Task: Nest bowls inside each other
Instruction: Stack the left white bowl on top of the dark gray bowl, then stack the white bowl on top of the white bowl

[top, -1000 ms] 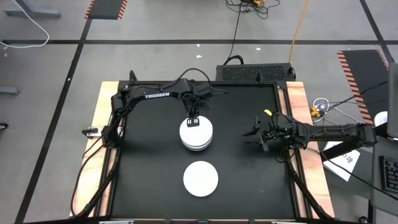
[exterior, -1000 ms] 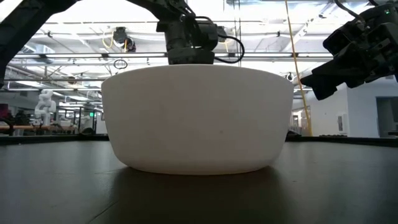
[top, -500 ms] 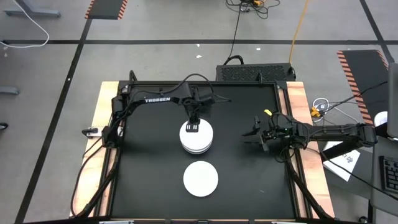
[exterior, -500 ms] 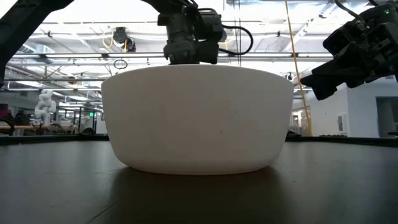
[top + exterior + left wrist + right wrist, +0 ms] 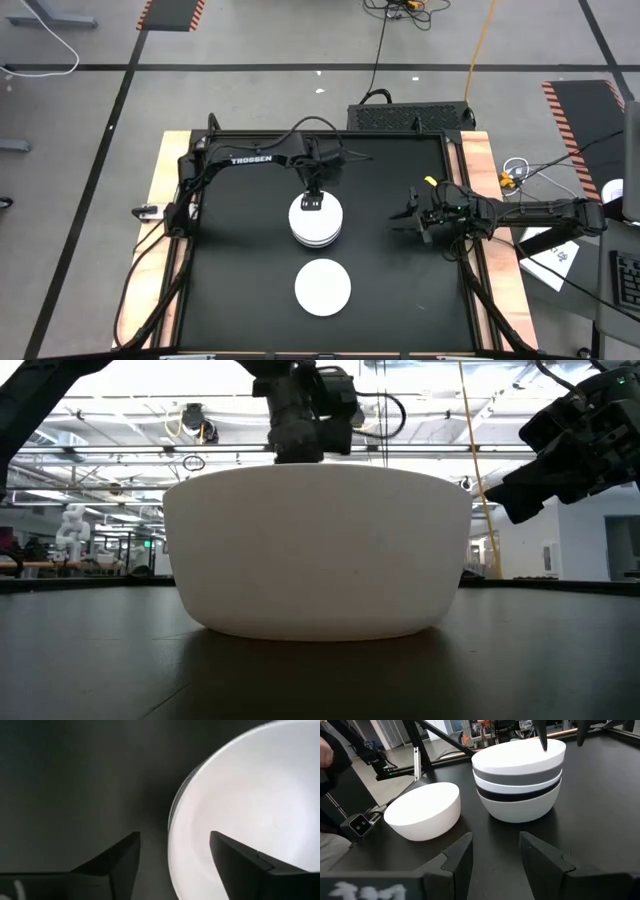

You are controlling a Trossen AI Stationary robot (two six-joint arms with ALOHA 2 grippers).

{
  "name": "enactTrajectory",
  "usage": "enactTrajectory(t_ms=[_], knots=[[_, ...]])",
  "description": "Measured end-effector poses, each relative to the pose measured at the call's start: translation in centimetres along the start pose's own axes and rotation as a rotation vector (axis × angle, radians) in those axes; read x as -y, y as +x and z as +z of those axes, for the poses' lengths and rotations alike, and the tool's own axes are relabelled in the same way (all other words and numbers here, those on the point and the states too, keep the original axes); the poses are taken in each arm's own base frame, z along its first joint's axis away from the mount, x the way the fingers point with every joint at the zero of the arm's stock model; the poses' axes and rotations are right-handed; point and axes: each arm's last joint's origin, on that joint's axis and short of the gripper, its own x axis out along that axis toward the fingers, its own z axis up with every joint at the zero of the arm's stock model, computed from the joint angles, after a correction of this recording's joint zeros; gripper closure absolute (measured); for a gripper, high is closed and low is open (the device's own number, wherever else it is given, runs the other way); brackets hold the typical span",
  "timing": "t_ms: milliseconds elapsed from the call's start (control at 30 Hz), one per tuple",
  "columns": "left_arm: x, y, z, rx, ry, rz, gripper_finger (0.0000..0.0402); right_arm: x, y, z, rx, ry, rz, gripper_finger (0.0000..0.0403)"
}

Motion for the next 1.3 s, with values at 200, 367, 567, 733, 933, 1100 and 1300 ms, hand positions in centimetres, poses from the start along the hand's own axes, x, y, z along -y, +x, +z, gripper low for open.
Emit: enactTrajectory(t_ms=[200,367,567,733,933,1100,1300], knots=[[0.4,-3.4,0.1,0.124,0.010,0.040,0.0127,0.0,0.0,0.0,-0.002,0.001,0.000,0.0250],[1.3,-7.9,-0.7,0.236,0.008,0.064,0.0115,0.0,0.0,0.0,-0.001,0.008,0.000,0.0250],[2.9,-14.2,-2.6,0.418,0.026,0.085,0.0123,0.0,0.0,0.0,-0.001,0.009,0.000,0.0250],[4.3,-17.7,-3.6,0.557,0.027,0.070,0.0133,0.0,0.0,0.1,0.005,0.024,0.001,0.0250],[5.6,-20.0,-3.4,0.746,0.093,-0.036,0.0146,0.0,0.0,0.1,0.014,0.021,0.003,0.0250],[6.5,-20.2,-3.2,0.777,0.217,-0.053,0.0156,0.0,0.0,0.2,0.019,0.020,0.004,0.0250],[4.9,-19.0,-4.3,0.702,0.183,-0.023,0.0167,0.0,0.0,0.2,0.015,0.021,0.008,0.0250]])
